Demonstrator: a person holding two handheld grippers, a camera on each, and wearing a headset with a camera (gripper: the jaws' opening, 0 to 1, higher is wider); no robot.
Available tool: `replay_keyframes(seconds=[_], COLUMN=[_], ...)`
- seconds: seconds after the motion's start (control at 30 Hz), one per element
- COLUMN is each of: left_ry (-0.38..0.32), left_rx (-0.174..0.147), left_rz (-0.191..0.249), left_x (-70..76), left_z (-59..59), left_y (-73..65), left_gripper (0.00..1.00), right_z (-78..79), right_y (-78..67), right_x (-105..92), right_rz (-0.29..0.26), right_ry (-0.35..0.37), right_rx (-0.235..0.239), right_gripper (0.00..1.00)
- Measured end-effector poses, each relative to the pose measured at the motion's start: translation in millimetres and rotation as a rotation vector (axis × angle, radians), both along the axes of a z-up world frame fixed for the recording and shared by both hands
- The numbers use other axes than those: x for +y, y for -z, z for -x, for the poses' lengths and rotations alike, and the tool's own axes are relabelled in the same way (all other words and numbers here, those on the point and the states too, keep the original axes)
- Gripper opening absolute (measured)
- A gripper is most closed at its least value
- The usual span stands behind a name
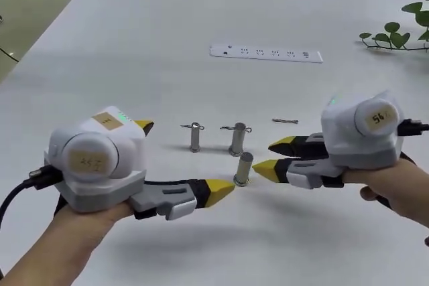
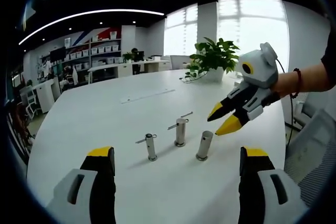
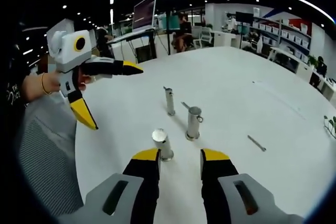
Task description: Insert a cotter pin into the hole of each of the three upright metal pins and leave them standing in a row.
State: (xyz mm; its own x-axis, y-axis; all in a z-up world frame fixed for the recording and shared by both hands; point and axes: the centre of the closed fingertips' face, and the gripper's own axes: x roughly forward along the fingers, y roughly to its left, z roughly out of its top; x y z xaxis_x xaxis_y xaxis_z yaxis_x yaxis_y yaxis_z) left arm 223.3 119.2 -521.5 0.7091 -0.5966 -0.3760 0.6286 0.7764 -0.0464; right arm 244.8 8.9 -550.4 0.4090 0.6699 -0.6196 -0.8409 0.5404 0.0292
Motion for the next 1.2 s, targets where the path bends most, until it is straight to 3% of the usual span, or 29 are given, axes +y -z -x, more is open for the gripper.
replay_keyframes(seconds=[0.43,0.73,0.97,1.2], left_ry=[0.006,0.022,0.017,0.021], left_rx=[-0.008,-0.006,-0.004,0.005], left_rz=[0.001,-0.004,-0.005,-0.009], left_x=[-1.6,-5.4,-2.9,-2.5], left_z=[0.1,1.3,0.2,0.4], left_y=[-2.3,-1.0,-1.2,1.4], left_gripper=[0.99,0.99,0.99,0.99], right_z=[-32.9,-60.2,-82.9,-99.4], right_y=[-6.2,-9.9,-3.7,15.8], right_x=[-34.3,-46.3,-49.5,-52.0], right_rz=[0.055,0.126,0.180,0.229], right_ry=[0.071,0.061,0.034,0.001], right_rx=[0.002,0.005,0.019,0.048], right_gripper=[0.26,0.24,0.21,0.19])
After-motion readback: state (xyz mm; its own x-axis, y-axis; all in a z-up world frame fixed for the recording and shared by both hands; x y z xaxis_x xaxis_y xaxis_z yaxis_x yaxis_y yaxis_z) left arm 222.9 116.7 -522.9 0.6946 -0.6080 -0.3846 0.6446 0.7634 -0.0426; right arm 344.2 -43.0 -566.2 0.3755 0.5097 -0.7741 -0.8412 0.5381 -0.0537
